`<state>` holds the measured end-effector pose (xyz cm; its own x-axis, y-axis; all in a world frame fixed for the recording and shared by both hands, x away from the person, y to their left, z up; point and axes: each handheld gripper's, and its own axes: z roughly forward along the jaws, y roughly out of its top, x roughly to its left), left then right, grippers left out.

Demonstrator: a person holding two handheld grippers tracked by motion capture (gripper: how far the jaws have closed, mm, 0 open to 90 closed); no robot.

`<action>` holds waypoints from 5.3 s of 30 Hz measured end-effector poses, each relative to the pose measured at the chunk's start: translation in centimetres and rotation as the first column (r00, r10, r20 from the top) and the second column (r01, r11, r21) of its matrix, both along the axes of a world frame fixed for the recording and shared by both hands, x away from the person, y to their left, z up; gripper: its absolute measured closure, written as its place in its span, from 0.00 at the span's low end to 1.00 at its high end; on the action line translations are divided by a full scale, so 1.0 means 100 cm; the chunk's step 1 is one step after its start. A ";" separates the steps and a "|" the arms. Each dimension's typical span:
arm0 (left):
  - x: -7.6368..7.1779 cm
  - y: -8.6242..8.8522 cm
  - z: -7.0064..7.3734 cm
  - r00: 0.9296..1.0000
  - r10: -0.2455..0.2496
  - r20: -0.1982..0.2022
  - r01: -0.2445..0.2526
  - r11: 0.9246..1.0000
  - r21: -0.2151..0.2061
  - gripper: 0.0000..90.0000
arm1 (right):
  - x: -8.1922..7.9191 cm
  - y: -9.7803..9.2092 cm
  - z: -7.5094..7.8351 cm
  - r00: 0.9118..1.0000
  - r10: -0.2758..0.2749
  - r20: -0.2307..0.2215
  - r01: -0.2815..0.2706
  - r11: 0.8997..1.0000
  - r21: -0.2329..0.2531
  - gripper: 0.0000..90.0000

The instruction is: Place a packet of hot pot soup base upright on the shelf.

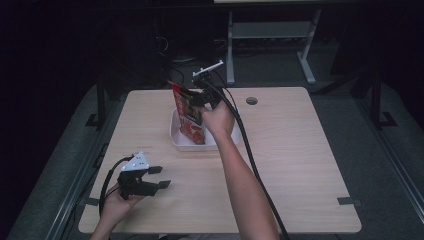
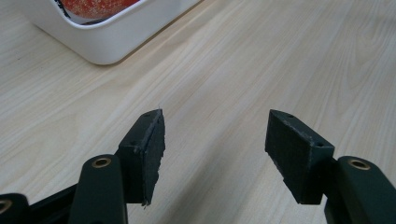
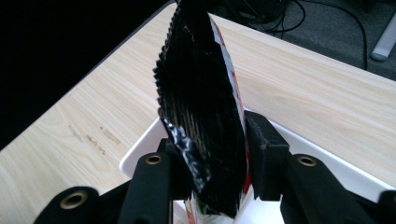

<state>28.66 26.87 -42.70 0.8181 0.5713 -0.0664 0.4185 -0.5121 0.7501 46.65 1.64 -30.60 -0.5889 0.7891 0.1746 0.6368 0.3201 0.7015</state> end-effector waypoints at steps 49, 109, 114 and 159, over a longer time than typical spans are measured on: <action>-0.001 0.000 -0.002 1.000 0.003 -0.004 -0.003 0.999 0.037 0.41 | -0.046 -0.094 -0.010 0.991 0.110 -0.079 -0.099 0.986 0.134 0.44; 0.000 -0.013 -0.008 1.000 0.004 -0.023 -0.003 0.997 0.081 0.35 | -0.149 -0.233 -0.060 0.991 0.116 -0.061 -0.102 0.975 0.195 0.38; -0.001 -0.012 -0.008 1.000 0.015 -0.024 -0.013 0.997 0.082 0.34 | -0.158 -0.248 -0.068 0.993 0.100 -0.062 -0.085 0.975 0.207 0.38; -0.003 -0.023 -0.014 0.999 -0.002 -0.037 0.006 0.993 0.115 0.32 | -0.237 -0.319 -0.144 0.993 0.006 -0.120 0.019 0.979 0.205 0.34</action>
<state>28.38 24.59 -44.09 0.8186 0.5736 -0.0306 0.4423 -0.5955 0.6706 22.90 -30.29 -45.04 -0.5486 0.7330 0.4021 0.7217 0.1723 0.6705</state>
